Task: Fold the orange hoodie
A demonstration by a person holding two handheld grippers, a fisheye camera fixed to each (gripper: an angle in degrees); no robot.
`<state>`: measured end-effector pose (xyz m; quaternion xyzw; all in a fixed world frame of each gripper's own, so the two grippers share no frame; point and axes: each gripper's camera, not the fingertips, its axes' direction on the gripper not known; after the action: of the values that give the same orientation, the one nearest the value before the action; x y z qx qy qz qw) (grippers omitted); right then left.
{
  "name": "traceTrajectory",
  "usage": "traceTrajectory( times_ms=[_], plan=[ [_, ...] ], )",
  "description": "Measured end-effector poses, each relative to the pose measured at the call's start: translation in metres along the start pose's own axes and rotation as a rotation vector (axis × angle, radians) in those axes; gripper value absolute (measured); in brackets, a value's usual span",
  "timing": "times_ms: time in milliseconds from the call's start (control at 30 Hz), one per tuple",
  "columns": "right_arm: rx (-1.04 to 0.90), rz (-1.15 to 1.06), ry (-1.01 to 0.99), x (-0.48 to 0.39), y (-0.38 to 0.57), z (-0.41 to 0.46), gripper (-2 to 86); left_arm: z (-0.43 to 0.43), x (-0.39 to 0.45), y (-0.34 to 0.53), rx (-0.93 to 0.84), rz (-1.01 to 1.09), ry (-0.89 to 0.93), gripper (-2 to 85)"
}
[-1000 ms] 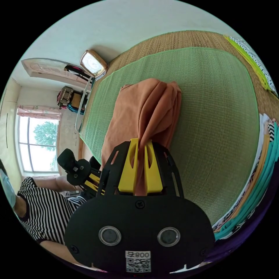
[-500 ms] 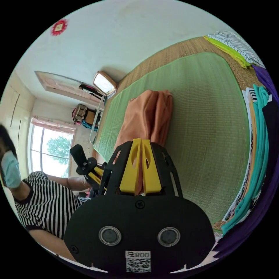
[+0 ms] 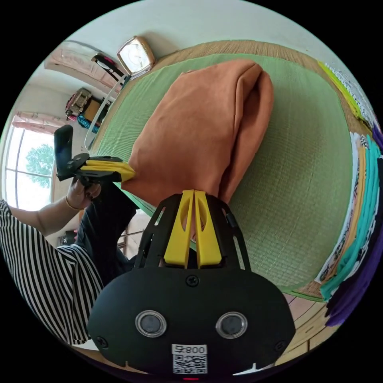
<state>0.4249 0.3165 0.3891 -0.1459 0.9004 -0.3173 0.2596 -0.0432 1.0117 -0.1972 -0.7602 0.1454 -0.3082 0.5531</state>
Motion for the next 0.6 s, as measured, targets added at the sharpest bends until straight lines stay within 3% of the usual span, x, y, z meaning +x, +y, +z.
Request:
traceTrajectory(
  times_ms=[133,267,433,600],
  plan=[
    [0.01,0.001,0.012,-0.005,0.005,-0.006,0.1,-0.015,-0.002,0.02,0.067,-0.019,0.025,6.4],
    [0.082,-0.071,-0.007,-0.038,0.014,-0.021,0.2,-0.013,0.011,0.042,0.019,-0.007,-0.129,10.0],
    [0.033,-0.154,-0.002,-0.074,0.006,0.005,0.2,0.013,0.015,0.034,-0.087,0.009,-0.261,5.6],
    [-0.029,-0.094,0.058,-0.06,0.015,0.039,0.2,0.003,0.008,0.04,-0.092,0.021,-0.251,3.2]
  ],
)
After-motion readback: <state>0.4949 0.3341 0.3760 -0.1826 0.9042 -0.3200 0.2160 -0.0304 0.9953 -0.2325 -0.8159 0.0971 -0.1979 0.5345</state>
